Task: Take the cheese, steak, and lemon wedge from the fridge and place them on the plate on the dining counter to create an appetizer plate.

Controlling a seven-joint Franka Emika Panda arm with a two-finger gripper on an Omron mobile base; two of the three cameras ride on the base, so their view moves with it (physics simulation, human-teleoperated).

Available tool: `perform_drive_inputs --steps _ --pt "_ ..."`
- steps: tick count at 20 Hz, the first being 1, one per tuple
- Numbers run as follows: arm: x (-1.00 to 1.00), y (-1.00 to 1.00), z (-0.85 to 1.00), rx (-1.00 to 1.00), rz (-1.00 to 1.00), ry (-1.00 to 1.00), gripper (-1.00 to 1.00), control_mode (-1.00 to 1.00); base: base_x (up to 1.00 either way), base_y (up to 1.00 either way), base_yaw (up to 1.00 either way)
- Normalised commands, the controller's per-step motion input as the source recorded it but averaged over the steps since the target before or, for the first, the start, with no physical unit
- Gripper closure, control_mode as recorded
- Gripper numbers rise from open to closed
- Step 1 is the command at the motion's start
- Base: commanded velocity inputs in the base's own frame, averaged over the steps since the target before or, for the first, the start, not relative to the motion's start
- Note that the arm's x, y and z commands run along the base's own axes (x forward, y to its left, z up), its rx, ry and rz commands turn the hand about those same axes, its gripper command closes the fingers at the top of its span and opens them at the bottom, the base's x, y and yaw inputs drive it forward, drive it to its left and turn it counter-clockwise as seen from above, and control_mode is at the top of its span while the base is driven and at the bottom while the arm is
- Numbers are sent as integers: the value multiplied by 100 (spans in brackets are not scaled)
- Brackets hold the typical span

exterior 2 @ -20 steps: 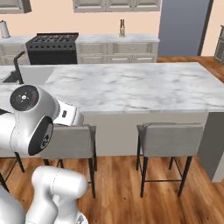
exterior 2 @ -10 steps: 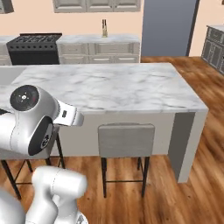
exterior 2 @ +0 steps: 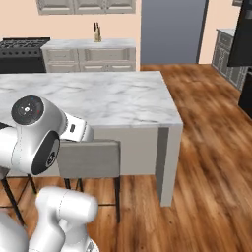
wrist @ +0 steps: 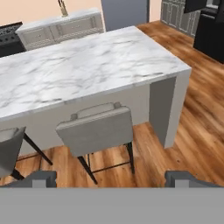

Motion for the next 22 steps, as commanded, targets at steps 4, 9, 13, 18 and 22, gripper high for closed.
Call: perform_drive_inputs --steps 4,9,13,18,22 --pt "0 0 0 0 0 0 -100 100 41 -100 0" --pt "0 0 0 0 0 0 -100 100 39 -100 0" --pt "0 0 0 0 0 0 -100 100 40 -100 0" --pt "0 0 0 0 0 0 -100 100 44 -100 0" --pt "0 0 0 0 0 0 -100 100 39 -100 0"
